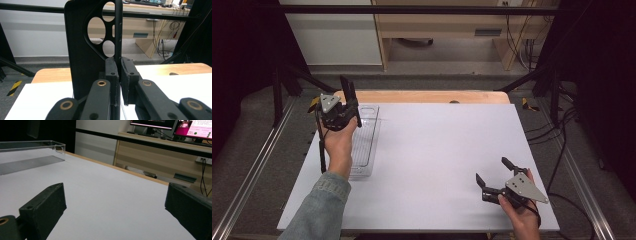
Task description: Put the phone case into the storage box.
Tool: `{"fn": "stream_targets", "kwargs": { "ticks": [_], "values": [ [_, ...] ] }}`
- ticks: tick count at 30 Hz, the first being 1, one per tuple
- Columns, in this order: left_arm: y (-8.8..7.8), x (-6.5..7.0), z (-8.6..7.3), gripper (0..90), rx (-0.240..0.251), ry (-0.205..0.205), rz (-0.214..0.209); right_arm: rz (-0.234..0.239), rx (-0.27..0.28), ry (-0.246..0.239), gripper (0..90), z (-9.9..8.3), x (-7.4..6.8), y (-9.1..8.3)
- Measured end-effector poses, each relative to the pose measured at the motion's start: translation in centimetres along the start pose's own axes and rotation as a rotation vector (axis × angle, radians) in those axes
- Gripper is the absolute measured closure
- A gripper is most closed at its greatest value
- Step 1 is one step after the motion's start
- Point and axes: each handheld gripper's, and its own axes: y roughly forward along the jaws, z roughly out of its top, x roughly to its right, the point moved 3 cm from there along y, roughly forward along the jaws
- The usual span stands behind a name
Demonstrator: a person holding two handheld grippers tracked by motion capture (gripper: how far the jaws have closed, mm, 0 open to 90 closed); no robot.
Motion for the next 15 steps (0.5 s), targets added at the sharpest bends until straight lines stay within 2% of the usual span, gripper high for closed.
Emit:
{"fn": "stream_targets", "kwargs": {
  "ticks": [8, 15],
  "values": [
    [-0.20, 0.01, 0.17, 84.5, 0.007, -0.004, -0.004, 0.001, 0.004, -0.008, 3.7, 0.04, -0.15, -0.02],
    [0.32, -0.08, 0.17, 84.6, 0.016, -0.022, -0.021, 0.005, 0.004, -0.010, 3.6, 0.00, -0.18, -0.01]
  ]
}}
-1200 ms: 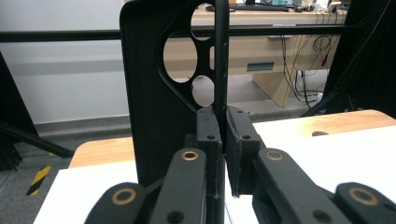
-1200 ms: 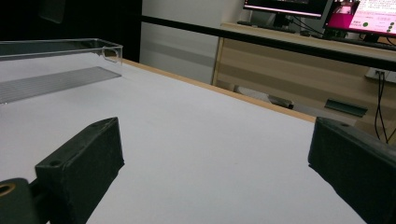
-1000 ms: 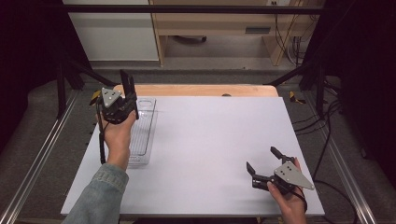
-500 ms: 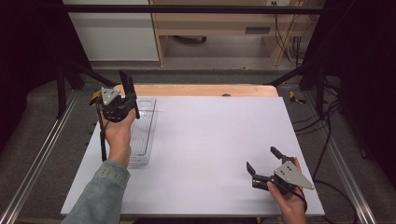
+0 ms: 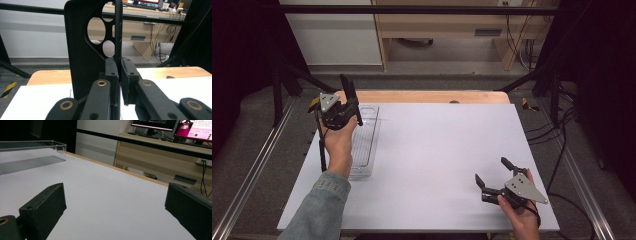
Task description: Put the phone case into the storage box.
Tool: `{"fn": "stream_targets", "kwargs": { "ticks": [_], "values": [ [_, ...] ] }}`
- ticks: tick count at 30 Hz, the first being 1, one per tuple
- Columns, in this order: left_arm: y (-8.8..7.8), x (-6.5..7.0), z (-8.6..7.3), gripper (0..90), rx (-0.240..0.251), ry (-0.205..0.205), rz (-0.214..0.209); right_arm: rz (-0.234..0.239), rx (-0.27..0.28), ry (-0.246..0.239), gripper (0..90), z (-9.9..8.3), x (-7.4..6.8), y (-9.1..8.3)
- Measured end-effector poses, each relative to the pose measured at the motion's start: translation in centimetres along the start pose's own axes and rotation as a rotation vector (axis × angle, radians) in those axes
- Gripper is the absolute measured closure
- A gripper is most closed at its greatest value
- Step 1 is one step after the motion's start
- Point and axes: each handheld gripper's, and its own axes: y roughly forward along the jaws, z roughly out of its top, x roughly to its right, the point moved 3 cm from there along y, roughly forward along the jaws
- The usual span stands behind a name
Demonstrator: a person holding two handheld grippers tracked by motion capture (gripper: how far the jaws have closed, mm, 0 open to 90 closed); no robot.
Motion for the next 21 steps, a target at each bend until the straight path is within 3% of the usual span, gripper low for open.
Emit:
{"fn": "stream_targets", "kwargs": {
  "ticks": [21],
  "values": [
    [0.94, 0.30, -0.61, 84.6, -0.005, 0.016, -0.013, -0.001, -0.004, -0.003, 3.6, -0.03, -0.08, 0.04]
  ]
}}
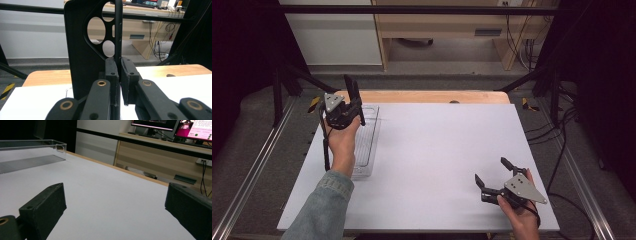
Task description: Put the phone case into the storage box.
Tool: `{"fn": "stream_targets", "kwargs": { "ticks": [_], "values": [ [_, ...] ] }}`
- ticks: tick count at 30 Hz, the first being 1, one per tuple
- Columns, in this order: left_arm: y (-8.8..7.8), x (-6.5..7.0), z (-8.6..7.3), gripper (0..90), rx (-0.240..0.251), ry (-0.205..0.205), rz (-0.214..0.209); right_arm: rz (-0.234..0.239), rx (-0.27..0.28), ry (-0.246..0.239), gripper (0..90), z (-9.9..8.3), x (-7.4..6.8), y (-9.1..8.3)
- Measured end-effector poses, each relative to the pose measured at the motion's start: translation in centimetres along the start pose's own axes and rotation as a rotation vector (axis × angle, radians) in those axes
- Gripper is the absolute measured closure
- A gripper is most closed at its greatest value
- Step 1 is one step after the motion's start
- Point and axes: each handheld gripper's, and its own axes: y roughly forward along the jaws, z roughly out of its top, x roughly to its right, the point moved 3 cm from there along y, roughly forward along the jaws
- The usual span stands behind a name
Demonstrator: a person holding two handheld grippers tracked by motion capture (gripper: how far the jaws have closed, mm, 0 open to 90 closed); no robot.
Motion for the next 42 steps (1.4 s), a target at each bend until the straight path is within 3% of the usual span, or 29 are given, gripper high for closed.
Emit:
{"fn": "stream_targets", "kwargs": {
  "ticks": [11, 17, 31, 42],
  "values": [
    [0.0, -0.4, 0.4, 84.5, 0.000, 0.009, 0.011, 0.004, 0.001, 0.006, 3.5, 0.0, 0.0, 0.0],
    [0.3, -0.5, 0.8, 84.5, -0.004, 0.038, 0.023, 0.005, 0.001, 0.006, 3.5, 0.0, 0.0, 0.0],
    [1.0, -1.0, 0.7, 84.5, -0.024, 0.040, 0.047, 0.008, 0.004, 0.004, 3.5, 0.0, 0.0, 0.0],
    [1.1, -0.9, 0.7, 84.5, -0.029, 0.055, 0.050, 0.012, 0.034, -0.010, 3.1, 0.1, -0.2, 0.0]
  ]
}}
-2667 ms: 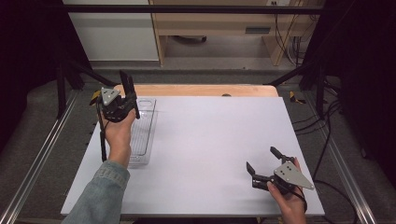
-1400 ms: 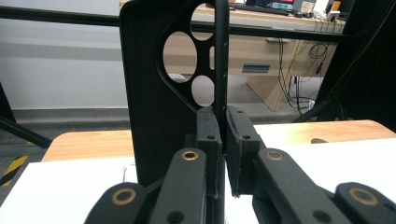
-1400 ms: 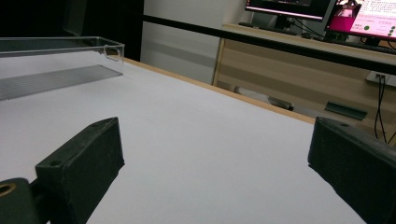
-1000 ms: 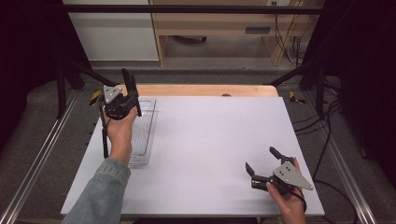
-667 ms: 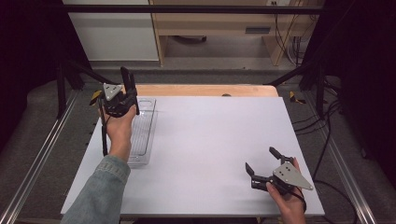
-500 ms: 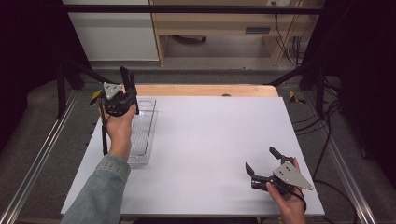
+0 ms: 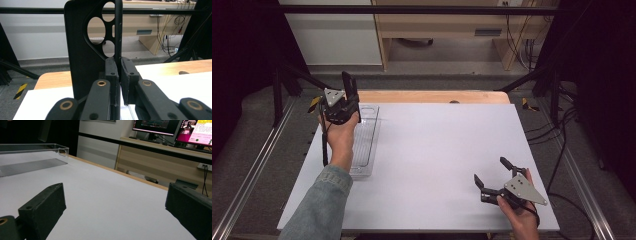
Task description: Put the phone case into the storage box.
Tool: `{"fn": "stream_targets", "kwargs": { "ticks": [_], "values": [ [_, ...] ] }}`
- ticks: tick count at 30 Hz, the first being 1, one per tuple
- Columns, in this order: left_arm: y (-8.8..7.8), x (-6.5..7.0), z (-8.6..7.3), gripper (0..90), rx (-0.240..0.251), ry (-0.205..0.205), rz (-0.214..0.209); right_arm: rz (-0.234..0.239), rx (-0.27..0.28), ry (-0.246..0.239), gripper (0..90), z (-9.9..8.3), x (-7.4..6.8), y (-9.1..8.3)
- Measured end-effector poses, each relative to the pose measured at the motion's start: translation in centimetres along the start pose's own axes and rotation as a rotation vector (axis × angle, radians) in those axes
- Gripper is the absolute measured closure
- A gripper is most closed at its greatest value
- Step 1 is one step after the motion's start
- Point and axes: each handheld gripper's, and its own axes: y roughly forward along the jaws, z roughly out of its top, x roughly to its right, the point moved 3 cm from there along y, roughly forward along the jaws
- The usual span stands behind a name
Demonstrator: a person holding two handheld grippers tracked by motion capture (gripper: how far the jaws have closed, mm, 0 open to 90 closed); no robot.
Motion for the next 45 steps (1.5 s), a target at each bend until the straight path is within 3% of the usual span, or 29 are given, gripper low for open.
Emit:
{"fn": "stream_targets", "kwargs": {
  "ticks": [16, 29, 34, 36, 45],
  "values": [
    [0.9, 0.3, -0.4, 84.6, -0.012, -0.008, -0.016, 0.004, 0.016, -0.010, 2.7, 0.1, 0.0, -0.1],
    [1.3, -0.1, -0.7, 84.5, -0.029, -0.015, -0.006, 0.005, 0.019, -0.005, 2.7, 0.1, 0.1, -0.2],
    [1.5, -0.3, -0.7, 84.5, -0.047, -0.002, 0.003, 0.003, 0.022, 0.025, 2.7, 0.0, 0.2, -0.1],
    [1.2, -0.5, -0.4, 84.5, -0.050, -0.013, 0.003, 0.001, 0.023, 0.032, 2.7, -0.1, 0.4, -0.1],
    [1.1, -0.4, -0.1, 84.6, -0.042, -0.013, -0.006, -0.007, 0.031, 0.031, 2.8, 0.1, 0.6, -0.4]
  ]
}}
